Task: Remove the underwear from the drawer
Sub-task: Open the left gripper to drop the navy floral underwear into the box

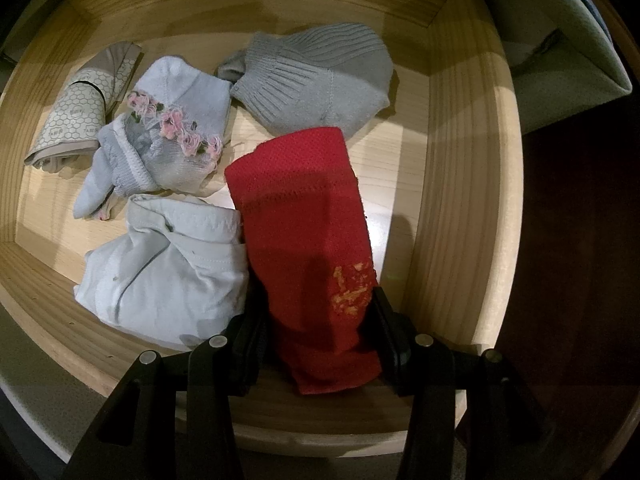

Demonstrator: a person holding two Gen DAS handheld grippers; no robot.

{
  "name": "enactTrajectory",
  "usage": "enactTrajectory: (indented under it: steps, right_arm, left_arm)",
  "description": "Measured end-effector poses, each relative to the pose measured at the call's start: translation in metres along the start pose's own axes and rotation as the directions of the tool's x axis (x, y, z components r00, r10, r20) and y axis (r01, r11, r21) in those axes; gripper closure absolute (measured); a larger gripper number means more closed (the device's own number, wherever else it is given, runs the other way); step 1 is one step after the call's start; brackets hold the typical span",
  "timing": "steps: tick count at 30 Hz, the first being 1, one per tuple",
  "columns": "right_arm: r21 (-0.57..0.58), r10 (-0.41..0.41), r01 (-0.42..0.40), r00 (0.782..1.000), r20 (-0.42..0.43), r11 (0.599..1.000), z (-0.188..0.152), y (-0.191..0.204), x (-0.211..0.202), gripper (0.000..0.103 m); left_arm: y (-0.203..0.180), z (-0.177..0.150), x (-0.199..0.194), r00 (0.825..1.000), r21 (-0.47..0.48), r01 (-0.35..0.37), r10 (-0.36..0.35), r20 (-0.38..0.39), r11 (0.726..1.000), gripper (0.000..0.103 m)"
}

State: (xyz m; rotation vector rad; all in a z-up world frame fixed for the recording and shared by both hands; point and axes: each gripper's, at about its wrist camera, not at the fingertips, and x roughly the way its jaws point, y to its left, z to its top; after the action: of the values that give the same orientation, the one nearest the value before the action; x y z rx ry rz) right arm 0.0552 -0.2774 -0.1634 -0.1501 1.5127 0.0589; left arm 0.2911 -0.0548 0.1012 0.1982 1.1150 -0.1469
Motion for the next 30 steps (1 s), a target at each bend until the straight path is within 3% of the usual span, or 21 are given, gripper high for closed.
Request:
enactTrajectory:
  steps: [9, 12, 17, 23, 30]
  right_arm:
    - [0.000, 0.000, 0.000, 1.000, -0.002, 1.000, 0.000, -0.001, -0.001, 0.057]
    - [0.000, -0.001, 0.001, 1.000, -0.005, 1.000, 0.000, -0.003, -0.001, 0.057]
    - [-0.004, 0.000, 0.000, 1.000, -0.018, 1.000, 0.001, -0.005, 0.000, 0.056]
    - [-0.019, 0.011, -0.013, 0.997, -0.071, 1.000, 0.011, -0.009, 0.002, 0.056]
    - [-0.007, 0.039, -0.040, 0.994, -0.106, 0.999, 0.034, -0.015, 0.005, 0.062]
  left_arm:
    - [0.009, -0.025, -0.047, 0.998, 0.006, 0.009, -0.009, 0.058, 1.000, 0.047]
    - [0.015, -0.042, -0.058, 0.998, -0.013, -0.019, 0.020, 0.059, 1.000, 0.047]
    - [0.027, -0.082, -0.067, 0.998, -0.052, -0.008, 0.011, 0.056, 0.999, 0.047]
    - [0.027, -0.134, -0.045, 0.997, -0.073, -0.066, 0.069, 0.036, 0.995, 0.047]
    - [0.019, -0.181, 0.009, 0.997, -0.142, -0.068, 0.061, -0.051, 0.988, 0.047]
